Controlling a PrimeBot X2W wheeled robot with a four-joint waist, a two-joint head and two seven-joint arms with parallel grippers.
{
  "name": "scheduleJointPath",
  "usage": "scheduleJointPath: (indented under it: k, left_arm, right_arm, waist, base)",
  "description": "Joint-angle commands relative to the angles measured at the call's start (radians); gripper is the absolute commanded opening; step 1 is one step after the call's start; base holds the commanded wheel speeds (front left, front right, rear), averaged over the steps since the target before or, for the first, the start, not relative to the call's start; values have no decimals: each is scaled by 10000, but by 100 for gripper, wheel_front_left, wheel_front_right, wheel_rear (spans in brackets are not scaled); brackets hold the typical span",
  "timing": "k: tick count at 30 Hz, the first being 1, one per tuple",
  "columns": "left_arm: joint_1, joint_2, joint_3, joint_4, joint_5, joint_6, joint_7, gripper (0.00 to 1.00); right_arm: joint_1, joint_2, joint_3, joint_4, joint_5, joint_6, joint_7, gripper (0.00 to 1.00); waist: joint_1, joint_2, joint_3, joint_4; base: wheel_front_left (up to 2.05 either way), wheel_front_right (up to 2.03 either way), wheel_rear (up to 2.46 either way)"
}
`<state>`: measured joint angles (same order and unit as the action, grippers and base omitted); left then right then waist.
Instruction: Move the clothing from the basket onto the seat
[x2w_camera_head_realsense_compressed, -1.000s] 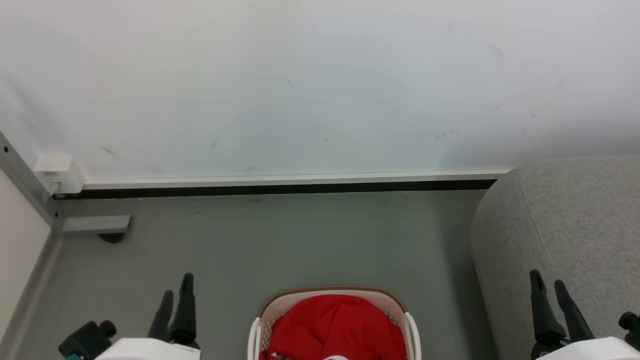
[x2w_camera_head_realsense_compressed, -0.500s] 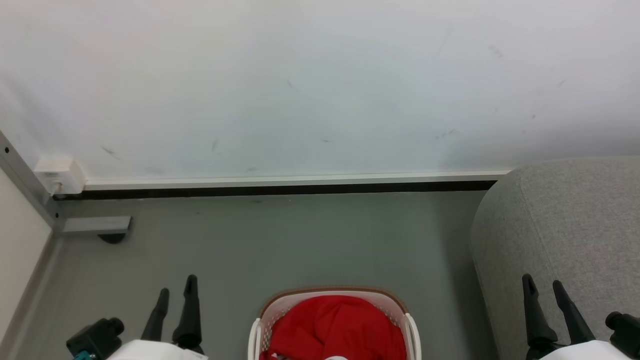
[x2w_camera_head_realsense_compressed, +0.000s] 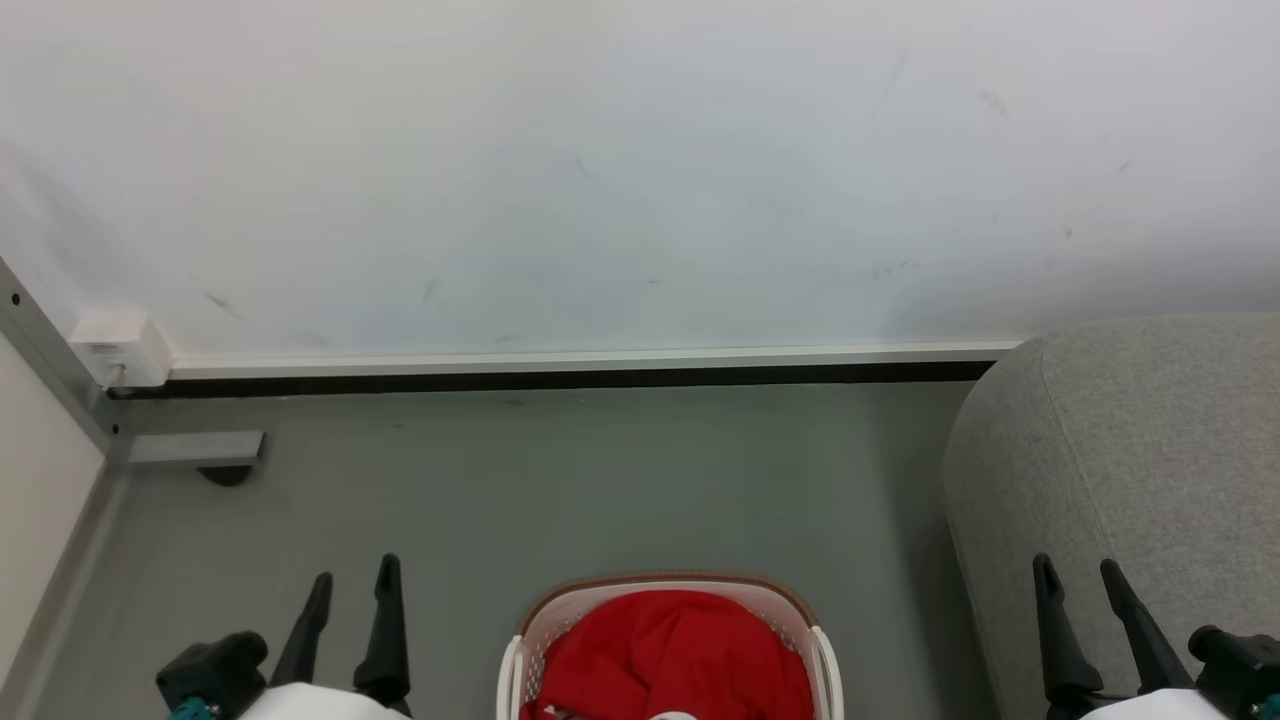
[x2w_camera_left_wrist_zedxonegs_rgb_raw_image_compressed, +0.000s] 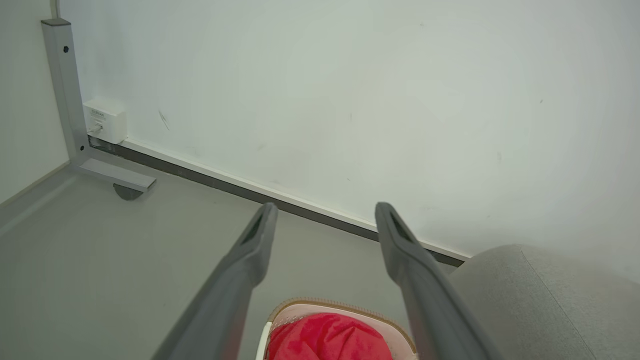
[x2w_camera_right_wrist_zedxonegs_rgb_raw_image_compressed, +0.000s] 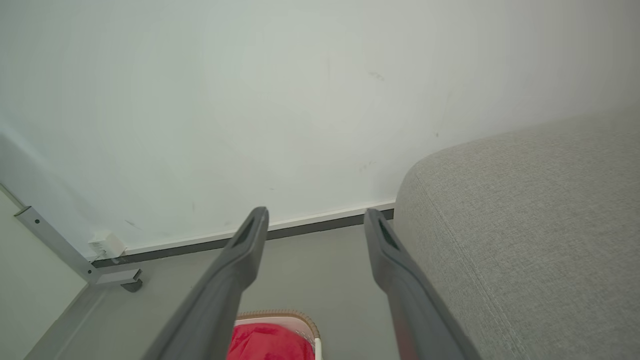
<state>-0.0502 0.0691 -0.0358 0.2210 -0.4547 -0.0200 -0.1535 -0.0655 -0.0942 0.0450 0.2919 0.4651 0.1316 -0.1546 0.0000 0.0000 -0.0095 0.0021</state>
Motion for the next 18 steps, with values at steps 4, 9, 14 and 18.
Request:
scheduleJointPath:
  k: [4,9,14,18]
  left_arm:
    - [67,141,-66,-36,662,96,-215,100]
    - [61,189,-169,-15,1145,141,-316,100]
    - [68,224,-232,43,1499,49,-427,100]
    - [115,223,-237,129,1754,-62,-525,100]
  right_arm:
    - [-140,-82,62,51,-476,-11,-182,100]
    - [-129,-53,-36,154,-787,-11,-304,100]
    - [-158,-4,-116,249,-1062,-12,-430,100]
    - [-140,-15,-126,379,-1340,-13,-512,100]
  waist:
    - [0,0,1,6]
    - [0,0,14,29]
    - [0,0,13,39]
    - [0,0,-3,41]
  base:
    - [0,0,0]
    - [0,0,0]
    - [0,0,0]
    - [0,0,0]
